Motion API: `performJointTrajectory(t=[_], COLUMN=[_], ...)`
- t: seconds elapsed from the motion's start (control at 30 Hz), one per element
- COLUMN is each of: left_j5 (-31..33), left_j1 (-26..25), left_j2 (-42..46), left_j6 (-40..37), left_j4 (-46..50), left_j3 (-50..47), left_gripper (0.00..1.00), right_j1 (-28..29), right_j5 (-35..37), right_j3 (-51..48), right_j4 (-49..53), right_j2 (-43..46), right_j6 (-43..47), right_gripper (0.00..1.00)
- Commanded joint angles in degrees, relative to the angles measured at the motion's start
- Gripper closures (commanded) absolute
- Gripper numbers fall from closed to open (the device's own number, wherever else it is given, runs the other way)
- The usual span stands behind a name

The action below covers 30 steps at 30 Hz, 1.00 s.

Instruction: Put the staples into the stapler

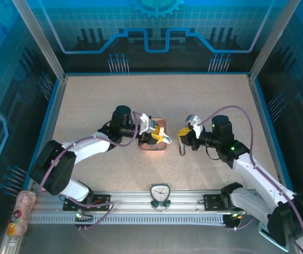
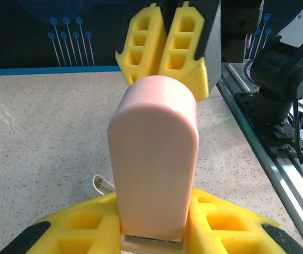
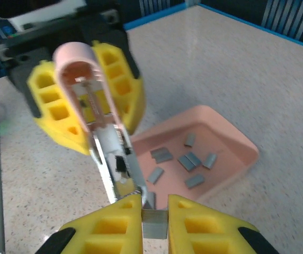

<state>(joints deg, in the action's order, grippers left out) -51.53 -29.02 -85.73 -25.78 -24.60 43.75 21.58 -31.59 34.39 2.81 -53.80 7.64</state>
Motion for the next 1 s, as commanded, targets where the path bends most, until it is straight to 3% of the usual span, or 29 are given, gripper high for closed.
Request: performJointTrajectory(t=[0.0,0.3,0.97], left_j5=[-2.84,-3.56,-6.30], left_j1=[0.05,-0.07,-0.03], left_j2=[1.74,1.99,1.91], left_j6=[-1.82,-2.67,-3.65], left_j4=[-0.21,0.25,-0.06], left_j3=[-0.53,-0.46,-0.70], left_gripper=[0.71,0.71,0.71], right_j1=[1.88,3.28,4.06], right_j5=[-6.53,-10.86,-11.04], right_j3=[-1.20,-1.22,0.70], right_j4=[-6.81,-11.87,-10.78], right_j2=[-0.19,-3.44,-7.42], right_j6=[3.54,4.31,7.99], right_gripper=[0.84,0.85,0.85])
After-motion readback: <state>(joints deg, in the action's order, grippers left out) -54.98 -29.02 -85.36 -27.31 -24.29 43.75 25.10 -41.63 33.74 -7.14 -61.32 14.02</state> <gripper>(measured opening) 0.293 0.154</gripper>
